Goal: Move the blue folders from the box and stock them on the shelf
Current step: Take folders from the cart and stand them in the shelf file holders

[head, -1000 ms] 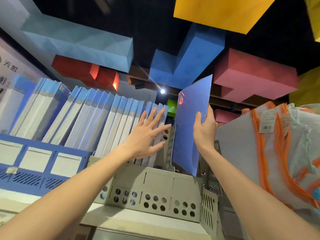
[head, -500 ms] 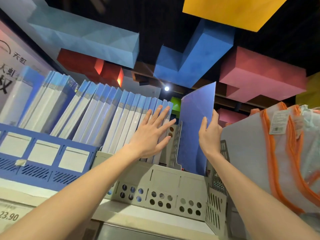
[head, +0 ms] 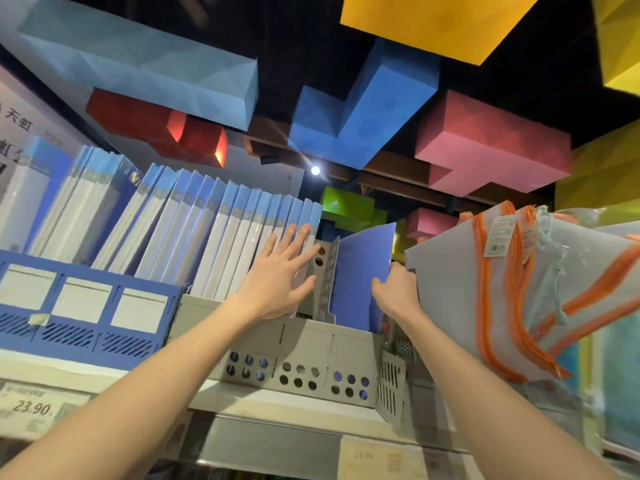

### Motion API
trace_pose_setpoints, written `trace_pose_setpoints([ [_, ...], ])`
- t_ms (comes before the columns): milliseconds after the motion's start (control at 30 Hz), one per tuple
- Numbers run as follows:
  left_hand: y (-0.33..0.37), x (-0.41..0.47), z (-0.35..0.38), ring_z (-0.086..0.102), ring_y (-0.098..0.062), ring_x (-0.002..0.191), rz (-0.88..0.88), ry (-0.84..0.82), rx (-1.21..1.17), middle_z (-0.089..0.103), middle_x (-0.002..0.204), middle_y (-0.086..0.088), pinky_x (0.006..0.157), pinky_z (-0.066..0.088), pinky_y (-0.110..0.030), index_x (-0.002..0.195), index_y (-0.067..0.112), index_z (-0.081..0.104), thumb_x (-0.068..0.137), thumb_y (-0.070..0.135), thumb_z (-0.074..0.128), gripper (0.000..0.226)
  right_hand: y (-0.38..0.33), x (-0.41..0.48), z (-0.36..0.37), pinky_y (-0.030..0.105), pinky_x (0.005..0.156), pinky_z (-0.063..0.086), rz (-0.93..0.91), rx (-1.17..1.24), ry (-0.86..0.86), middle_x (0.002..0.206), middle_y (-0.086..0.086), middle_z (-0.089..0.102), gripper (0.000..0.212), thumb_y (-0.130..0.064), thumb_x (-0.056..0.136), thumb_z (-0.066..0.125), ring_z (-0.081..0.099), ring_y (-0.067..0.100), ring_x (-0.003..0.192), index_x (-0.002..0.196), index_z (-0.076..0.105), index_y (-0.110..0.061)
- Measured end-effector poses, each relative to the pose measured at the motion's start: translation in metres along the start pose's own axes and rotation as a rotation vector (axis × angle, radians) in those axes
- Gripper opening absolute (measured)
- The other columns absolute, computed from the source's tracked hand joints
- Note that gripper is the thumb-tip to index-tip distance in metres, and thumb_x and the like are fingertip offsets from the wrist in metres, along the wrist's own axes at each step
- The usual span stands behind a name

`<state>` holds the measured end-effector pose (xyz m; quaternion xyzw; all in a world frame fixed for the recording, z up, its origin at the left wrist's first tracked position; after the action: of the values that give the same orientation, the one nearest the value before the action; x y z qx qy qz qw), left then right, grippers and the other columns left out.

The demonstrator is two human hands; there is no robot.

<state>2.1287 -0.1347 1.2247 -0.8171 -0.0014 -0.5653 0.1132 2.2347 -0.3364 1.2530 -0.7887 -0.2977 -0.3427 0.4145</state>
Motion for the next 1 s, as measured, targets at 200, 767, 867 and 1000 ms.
trace_pose_setpoints([
  [200, 0.030, -0.023, -0.039, 0.038, -0.018, 0.146, -0.109, -0.115, -0.196, 0.041, 0.157, 0.002, 0.119, 0.032, -0.040, 0.147, 0.024, 0.048, 0.101, 0.045, 0.048, 0.051, -0.021, -0.031, -0.045, 0.030, 0.051, 0.032, -0.012, -0.033, -0.001, 0.072, 0.007, 0.042, 0.024, -0.006, 0.092, 0.049, 0.042, 0.023, 0.061, 0.070, 0.038, -0.010],
  [767, 0.146, -0.170, -0.227, 0.068, 0.000, 0.064, -0.513, -0.011, -0.330, 0.072, 0.068, 0.017, 0.068, 0.058, -0.033, 0.088, 0.032, 0.066, 0.094, 0.047, 0.053, 0.021, -0.072, -0.240, -0.125, 0.047, 0.073, 0.057, 0.016, 0.372, -0.180, 0.081, 0.007, 0.072, 0.027, -0.031, 0.091, 0.052, 0.067, 0.028, 0.078, 0.082, 0.065, -0.009],
  [867, 0.155, -0.235, -0.270, 0.069, -0.005, 0.064, -0.627, -0.037, -0.300, 0.071, 0.066, 0.015, 0.070, 0.057, -0.035, 0.084, 0.028, 0.067, 0.086, 0.053, 0.050, 0.030, -0.090, -0.302, -0.098, 0.052, 0.079, 0.056, 0.044, 0.519, -0.293, 0.077, 0.007, 0.073, 0.034, -0.042, 0.082, 0.051, 0.070, 0.029, 0.077, 0.075, 0.064, -0.011],
  [1000, 0.150, -0.323, -0.319, 0.068, -0.004, 0.063, -0.729, -0.174, -0.235, 0.072, 0.068, 0.015, 0.070, 0.058, -0.037, 0.083, 0.029, 0.064, 0.087, 0.053, 0.051, 0.028, -0.131, -0.392, -0.067, 0.049, 0.081, 0.057, 0.049, 0.610, -0.479, 0.079, 0.003, 0.073, 0.030, -0.040, 0.089, 0.054, 0.070, 0.024, 0.079, 0.079, 0.066, -0.015],
])
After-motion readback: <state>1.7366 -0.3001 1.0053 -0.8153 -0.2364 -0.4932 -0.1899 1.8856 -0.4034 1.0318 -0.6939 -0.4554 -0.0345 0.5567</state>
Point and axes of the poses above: each hand's wrist, its own x-axis towards the middle knuckle, its own z-axis out of the palm, y = z × x, the point moved 3 cm from there along x, towards the middle knuckle
